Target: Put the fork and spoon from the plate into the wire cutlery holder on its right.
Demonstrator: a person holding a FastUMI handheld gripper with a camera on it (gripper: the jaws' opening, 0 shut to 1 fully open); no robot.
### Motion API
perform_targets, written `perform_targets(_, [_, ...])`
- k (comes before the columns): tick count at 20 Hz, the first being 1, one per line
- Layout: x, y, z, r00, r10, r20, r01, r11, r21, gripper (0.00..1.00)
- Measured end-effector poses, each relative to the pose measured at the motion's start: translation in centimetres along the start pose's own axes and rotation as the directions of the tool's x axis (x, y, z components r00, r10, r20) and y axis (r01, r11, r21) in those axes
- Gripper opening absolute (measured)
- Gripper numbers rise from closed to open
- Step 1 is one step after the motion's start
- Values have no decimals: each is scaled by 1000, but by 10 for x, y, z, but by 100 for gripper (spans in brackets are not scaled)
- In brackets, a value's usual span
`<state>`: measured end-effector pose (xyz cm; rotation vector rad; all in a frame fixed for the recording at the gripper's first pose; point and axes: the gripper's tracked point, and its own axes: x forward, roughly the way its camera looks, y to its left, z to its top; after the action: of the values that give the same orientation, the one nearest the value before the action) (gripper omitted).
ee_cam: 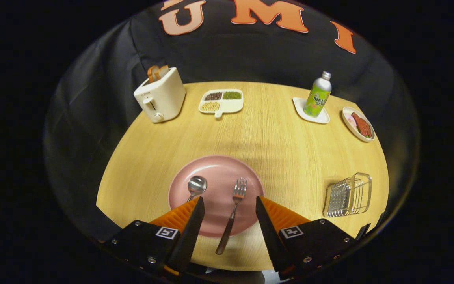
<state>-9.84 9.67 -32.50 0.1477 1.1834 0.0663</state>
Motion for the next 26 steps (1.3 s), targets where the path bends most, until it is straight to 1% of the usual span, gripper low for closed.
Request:
perform_targets(3, [19, 1, -24, 995, -17, -94, 17, 1000, 1, 70])
perform_targets(6, [37, 1, -43, 983, -40, -177, 43, 999, 12, 55])
perform_targets(9, [51, 2, -50, 974, -55, -220, 59, 998, 10, 48])
perform_targets(10, [54, 3, -54, 970, -59, -238, 62, 998, 5, 42])
perform_targets(11, [58, 3, -57, 965, -67, -252, 70, 998, 1, 39])
perform_targets(12, [62, -2, -59, 960, -95, -262, 99, 995, 1, 32])
perform_targets(13, [66, -4, -60, 959, -106, -264, 114, 993, 15, 26])
perform_targets(14, [69, -2, -61, 956, -111, -272, 123, 992, 25, 18])
perform_targets(16, [72, -3, -64, 950, -118, -288, 136, 990, 45, 14])
perform_targets(18, [74, -4, -61, 953, -120, -278, 143, 988, 61, 12])
perform_targets(21, [72, -3, -60, 953, -97, -286, 123, 990, 73, 6])
perform_targets(26, [49, -8, -40, 978, -64, -199, 94, 985, 145, 5])
